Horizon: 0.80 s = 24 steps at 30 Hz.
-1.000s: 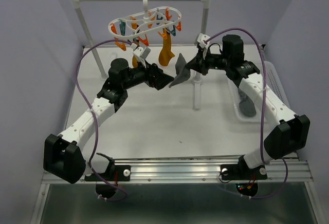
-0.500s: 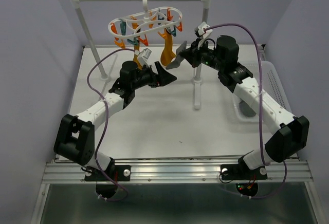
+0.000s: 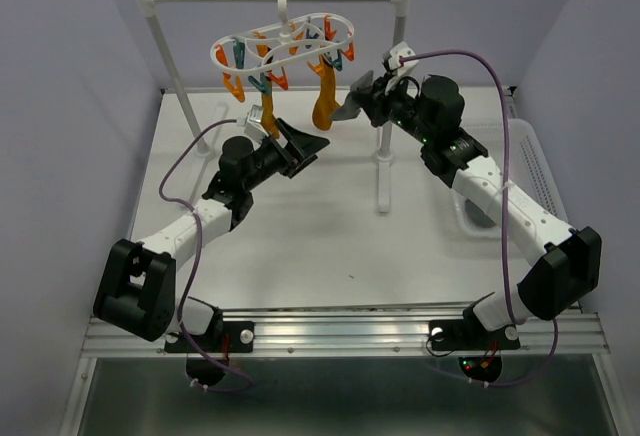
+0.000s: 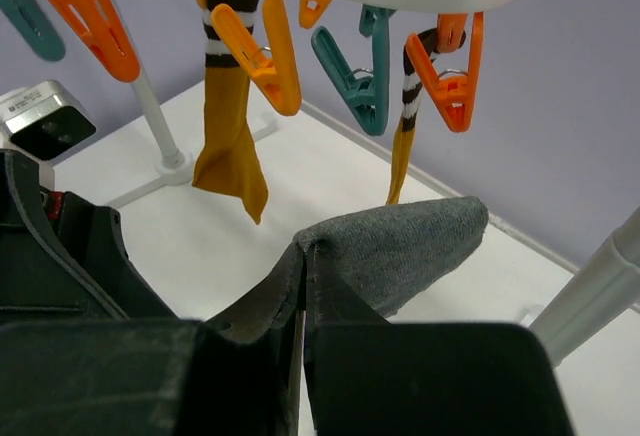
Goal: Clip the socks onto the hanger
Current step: Pick up the sock from the bin.
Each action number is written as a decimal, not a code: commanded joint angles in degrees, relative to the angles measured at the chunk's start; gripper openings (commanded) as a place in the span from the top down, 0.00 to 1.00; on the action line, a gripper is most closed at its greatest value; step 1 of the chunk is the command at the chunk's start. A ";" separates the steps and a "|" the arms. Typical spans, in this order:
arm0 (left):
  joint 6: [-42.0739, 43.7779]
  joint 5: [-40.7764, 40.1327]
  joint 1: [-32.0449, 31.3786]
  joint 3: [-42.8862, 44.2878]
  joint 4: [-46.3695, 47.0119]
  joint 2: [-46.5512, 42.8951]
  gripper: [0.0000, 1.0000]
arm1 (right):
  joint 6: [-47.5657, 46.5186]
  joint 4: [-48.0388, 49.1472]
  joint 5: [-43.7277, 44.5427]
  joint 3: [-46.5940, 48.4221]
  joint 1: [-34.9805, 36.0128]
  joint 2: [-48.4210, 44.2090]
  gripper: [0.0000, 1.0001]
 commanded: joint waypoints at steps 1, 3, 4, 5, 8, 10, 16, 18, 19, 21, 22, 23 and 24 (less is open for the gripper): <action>-5.48 -1.02 0.11 0.37 7.85 -2.30 0.01 | 0.11 7.95 3.04 -1.18 2.25 -3.21 0.99; -6.08 -0.05 0.46 2.04 7.07 -1.78 0.01 | 1.24 7.25 8.05 -0.12 2.78 -1.55 0.99; -7.92 0.65 0.55 2.40 7.06 -1.08 0.01 | 1.51 7.25 8.76 0.14 3.30 -1.02 0.99; -8.98 0.48 0.55 2.66 7.06 -0.72 0.01 | 1.51 7.25 9.20 0.32 3.31 -0.41 0.99; -15.55 -2.59 -0.85 0.47 9.95 -0.72 0.01 | 1.42 7.25 8.42 0.41 4.01 1.09 0.99; -17.68 -4.61 -0.95 -1.02 11.10 -1.51 0.01 | 1.51 6.90 8.24 0.15 5.67 1.18 0.99; -22.08 -15.07 -1.65 -5.51 9.26 -7.22 0.01 | 0.81 6.63 8.86 -1.26 8.22 0.04 0.99; -22.61 -16.30 -1.74 -5.86 8.38 -7.84 0.01 | 1.77 7.24 8.07 -1.52 8.23 0.04 0.99; -22.96 -16.83 -1.74 -5.86 8.20 -7.93 0.01 | 2.30 7.68 7.72 -1.87 8.75 0.04 0.99; -23.67 -17.19 -2.00 -5.95 8.20 -7.58 0.01 | 2.39 8.21 7.19 -1.96 9.37 0.04 0.99; -24.28 -17.71 -2.09 -5.95 8.29 -7.05 0.01 | 2.39 8.22 7.10 -1.88 10.07 0.04 0.99; -24.55 -17.98 -2.09 -5.95 8.64 -6.79 0.01 | 2.39 8.13 7.10 -1.88 10.07 -0.05 0.99; -24.55 -18.07 -2.18 -5.95 9.08 -6.52 0.01 | 2.39 8.22 7.10 -2.31 10.68 -0.40 0.99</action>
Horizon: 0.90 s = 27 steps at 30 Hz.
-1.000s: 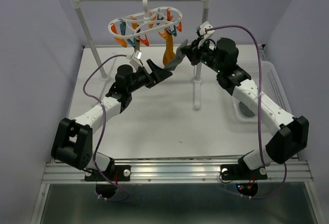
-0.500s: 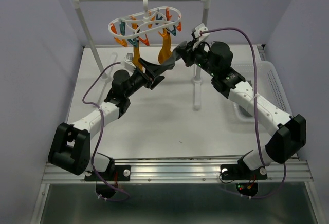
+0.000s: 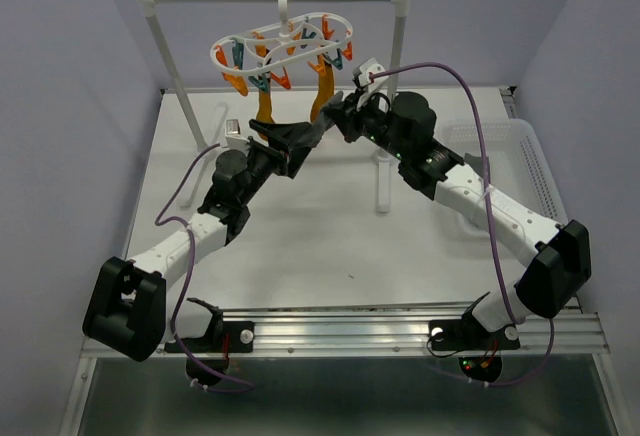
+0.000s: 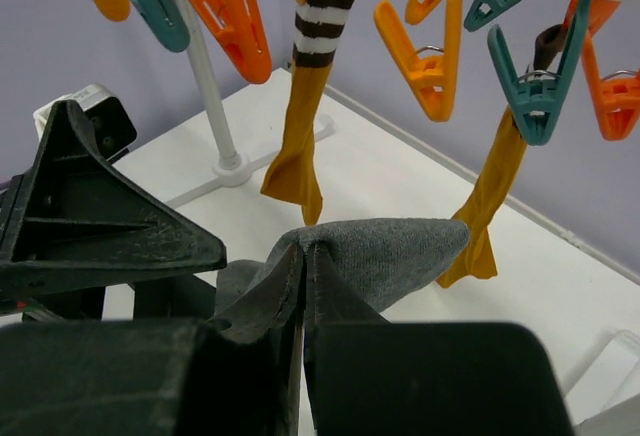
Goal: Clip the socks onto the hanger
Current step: Pick up the sock from the bin.
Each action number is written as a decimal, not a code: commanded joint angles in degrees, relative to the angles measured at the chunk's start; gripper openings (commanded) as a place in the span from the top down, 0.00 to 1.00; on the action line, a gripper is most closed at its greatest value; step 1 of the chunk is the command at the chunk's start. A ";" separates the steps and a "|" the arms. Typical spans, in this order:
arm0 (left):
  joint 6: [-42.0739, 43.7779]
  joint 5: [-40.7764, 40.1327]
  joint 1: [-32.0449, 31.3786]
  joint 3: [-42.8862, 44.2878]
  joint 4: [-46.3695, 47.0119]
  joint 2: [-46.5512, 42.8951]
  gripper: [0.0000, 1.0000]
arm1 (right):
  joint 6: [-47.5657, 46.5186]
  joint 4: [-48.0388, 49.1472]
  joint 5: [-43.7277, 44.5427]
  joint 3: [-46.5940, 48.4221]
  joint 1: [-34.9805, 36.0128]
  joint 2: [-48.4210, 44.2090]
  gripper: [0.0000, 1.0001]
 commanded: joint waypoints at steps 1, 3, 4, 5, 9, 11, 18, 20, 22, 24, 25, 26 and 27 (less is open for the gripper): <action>-2.69 -3.59 -0.60 -0.55 4.25 -0.21 0.01 | 0.82 4.17 -0.49 -0.83 1.62 -2.08 0.99; -3.13 -4.48 -0.60 -1.16 5.04 -0.38 0.01 | 0.82 4.09 -2.06 -2.05 1.62 -2.70 0.99; -3.40 -5.70 -0.60 -1.69 5.13 -0.81 0.01 | 0.82 4.08 -3.20 -2.50 2.14 -3.57 0.99; -3.31 -6.23 -0.60 -1.87 5.22 -1.08 0.01 | 1.60 3.91 -4.00 -2.94 2.15 -4.01 0.99; -2.79 -7.47 -0.60 -2.22 5.13 -1.78 0.11 | 3.37 3.65 -5.06 -5.13 2.67 -6.47 0.99; -2.52 -7.21 -0.60 -1.70 5.22 -1.35 0.19 | 3.98 3.64 -5.58 -6.10 2.67 -7.61 0.99; -2.17 -6.15 -1.92 -0.29 6.19 0.32 0.49 | 5.83 4.52 -8.22 -8.04 2.67 -9.55 0.99; -1.82 -6.50 -2.27 -0.38 6.28 0.15 0.56 | 6.09 4.44 -8.31 -8.65 2.67 -10.08 0.99; -1.47 -6.94 -2.36 -0.47 6.36 -0.29 0.72 | 6.27 4.52 -8.75 -9.62 2.67 -10.87 0.99; -1.03 -6.85 -2.45 -0.03 6.45 -0.55 0.97 | 6.09 4.52 -9.54 -9.71 2.67 -10.96 0.99; -0.68 -6.77 -2.54 0.24 6.45 -0.55 1.00 | 5.92 4.61 -10.06 -9.71 2.67 -10.96 0.99; 0.72 -6.59 -2.54 0.59 6.63 -0.55 1.00 | 5.66 4.53 -10.42 -9.79 2.67 -10.96 0.99; 1.78 -6.33 -2.54 1.46 6.80 -0.64 1.00 | 5.39 4.70 -11.20 -10.23 2.67 -11.05 0.99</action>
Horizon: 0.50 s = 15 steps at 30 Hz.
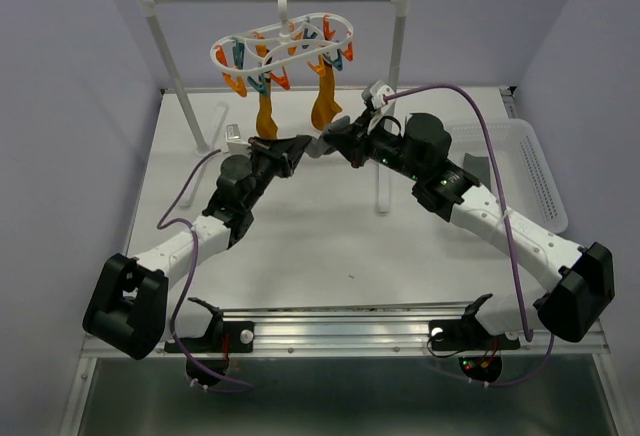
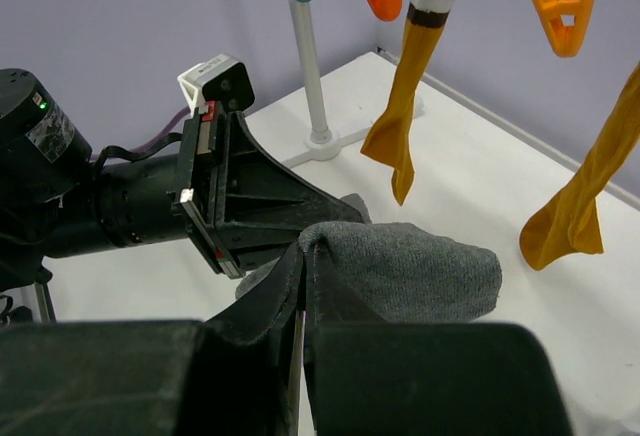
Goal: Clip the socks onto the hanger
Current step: Pick up the sock from the bin.
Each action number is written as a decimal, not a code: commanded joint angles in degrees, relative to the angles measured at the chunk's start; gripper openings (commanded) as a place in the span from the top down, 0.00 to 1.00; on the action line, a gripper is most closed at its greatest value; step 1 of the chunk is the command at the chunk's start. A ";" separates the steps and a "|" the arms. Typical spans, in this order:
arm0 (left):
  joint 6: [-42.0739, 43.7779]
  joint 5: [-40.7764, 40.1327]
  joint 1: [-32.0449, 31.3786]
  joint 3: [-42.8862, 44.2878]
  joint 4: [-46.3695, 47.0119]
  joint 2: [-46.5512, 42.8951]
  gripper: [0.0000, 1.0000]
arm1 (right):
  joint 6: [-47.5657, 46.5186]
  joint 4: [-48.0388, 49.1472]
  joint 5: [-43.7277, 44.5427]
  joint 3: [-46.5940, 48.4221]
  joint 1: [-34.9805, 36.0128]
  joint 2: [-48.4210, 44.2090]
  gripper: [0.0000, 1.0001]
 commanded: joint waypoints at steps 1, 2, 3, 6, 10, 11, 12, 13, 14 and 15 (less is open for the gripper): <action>4.69 0.06 -0.46 3.91 4.03 -1.43 1.00 | -0.75 3.43 -3.30 -0.59 0.49 -1.89 0.98; 8.35 0.84 -0.37 4.53 4.20 -1.69 1.00 | -2.76 3.08 -4.08 -0.77 0.49 -1.98 0.91; 10.39 1.55 -0.37 5.23 4.12 -1.78 1.00 | -3.56 2.73 -4.70 -0.86 0.49 -2.15 0.89; 22.38 6.63 -0.02 11.62 0.55 -2.57 1.00 | -7.42 0.90 -5.93 -1.83 0.49 -3.38 0.64; 42.10 19.43 -0.02 21.46 -11.66 -1.44 1.00 | -13.22 -7.27 -7.87 0.01 0.49 -4.70 0.11; 45.88 21.83 -0.02 22.63 -13.27 -1.34 1.00 | -14.54 -9.73 -7.78 0.54 0.49 -5.05 0.03; 48.97 23.25 -0.02 23.16 -14.76 -1.52 1.00 | -16.21 -14.19 -7.61 0.89 0.49 -6.19 0.00; 57.44 27.35 -0.02 23.95 -17.30 -2.30 1.00 | -18.75 -15.45 -7.35 0.81 0.49 -7.07 0.00; 61.79 28.00 -0.02 23.87 -18.46 -3.01 1.00 | -20.43 -16.60 -6.82 0.20 0.49 -8.03 0.00; 64.96 28.09 -0.02 23.44 -18.99 -3.62 1.00 | -21.66 -17.48 -6.03 -0.50 0.49 -9.00 0.00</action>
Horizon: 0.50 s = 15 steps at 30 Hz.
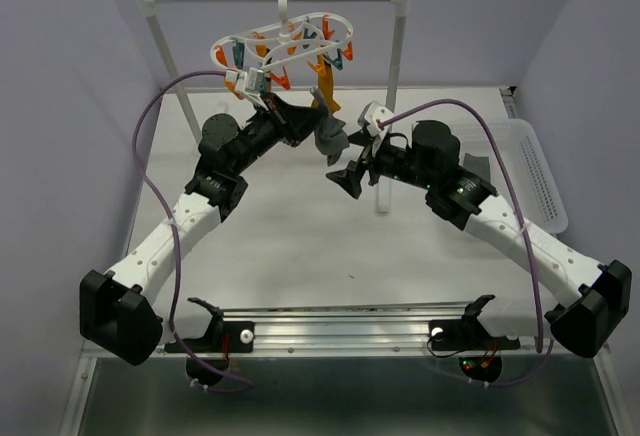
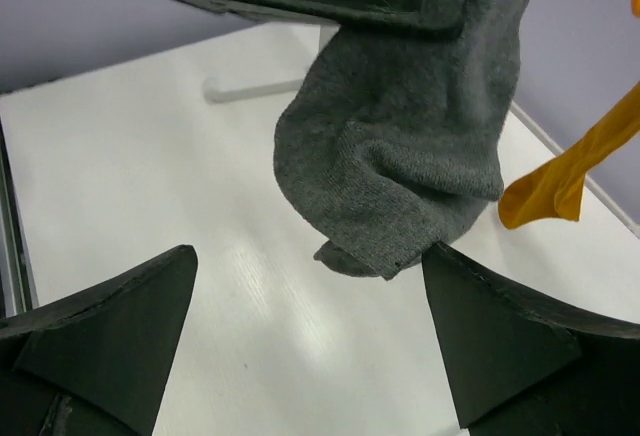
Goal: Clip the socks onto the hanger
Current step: Pick up the sock from the bin.
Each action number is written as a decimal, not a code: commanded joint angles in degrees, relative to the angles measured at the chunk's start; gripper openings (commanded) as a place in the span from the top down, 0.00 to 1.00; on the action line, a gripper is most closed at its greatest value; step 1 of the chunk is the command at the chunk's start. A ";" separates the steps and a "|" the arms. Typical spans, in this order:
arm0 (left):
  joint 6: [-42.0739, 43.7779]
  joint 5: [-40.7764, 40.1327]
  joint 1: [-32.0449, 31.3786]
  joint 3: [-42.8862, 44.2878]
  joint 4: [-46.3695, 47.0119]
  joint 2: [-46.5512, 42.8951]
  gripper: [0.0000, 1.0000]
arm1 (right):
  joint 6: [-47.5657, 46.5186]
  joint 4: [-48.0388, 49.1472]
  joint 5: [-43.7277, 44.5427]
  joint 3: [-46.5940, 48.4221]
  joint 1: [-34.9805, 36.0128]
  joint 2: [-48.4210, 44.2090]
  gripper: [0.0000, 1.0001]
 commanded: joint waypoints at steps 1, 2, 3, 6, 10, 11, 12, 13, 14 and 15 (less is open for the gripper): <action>29.47 10.52 0.18 1.29 -9.04 -3.65 1.00 | -9.41 -6.91 0.68 0.65 0.49 -6.20 0.00; 32.40 10.44 0.26 1.81 -11.15 -3.91 1.00 | -11.77 -7.87 0.51 0.30 0.49 -6.83 0.00; 35.13 10.79 0.26 2.51 -15.96 -4.00 1.00 | -13.97 -12.40 -1.40 0.82 0.49 -7.80 0.00; 46.20 14.73 0.26 4.98 -23.80 -4.27 1.00 | -19.69 -16.65 -2.91 1.09 0.49 -8.42 0.00; 56.93 14.84 0.26 1.75 -25.76 -8.91 1.00 | -23.56 -18.50 -2.56 1.52 -0.12 -8.95 0.00; 61.13 15.88 0.35 0.77 -25.85 -10.23 1.00 | -23.57 -18.51 -2.56 1.61 -0.13 -8.95 0.00; 61.17 17.37 0.26 0.07 -26.37 -11.20 1.00 | -23.57 -18.60 -2.65 1.70 -0.13 -8.77 0.00; 64.83 20.34 0.26 -1.25 -26.90 -13.30 1.00 | -23.31 -18.60 -2.91 2.22 -0.65 -8.51 0.00; 65.82 21.50 0.26 -1.78 -27.08 -14.28 1.00 | -23.57 -18.60 -3.44 2.40 -0.66 -8.25 0.00; 67.83 22.73 0.26 -2.05 -27.87 -15.07 1.00 | -24.26 -18.60 -5.18 2.32 -1.18 -7.46 0.00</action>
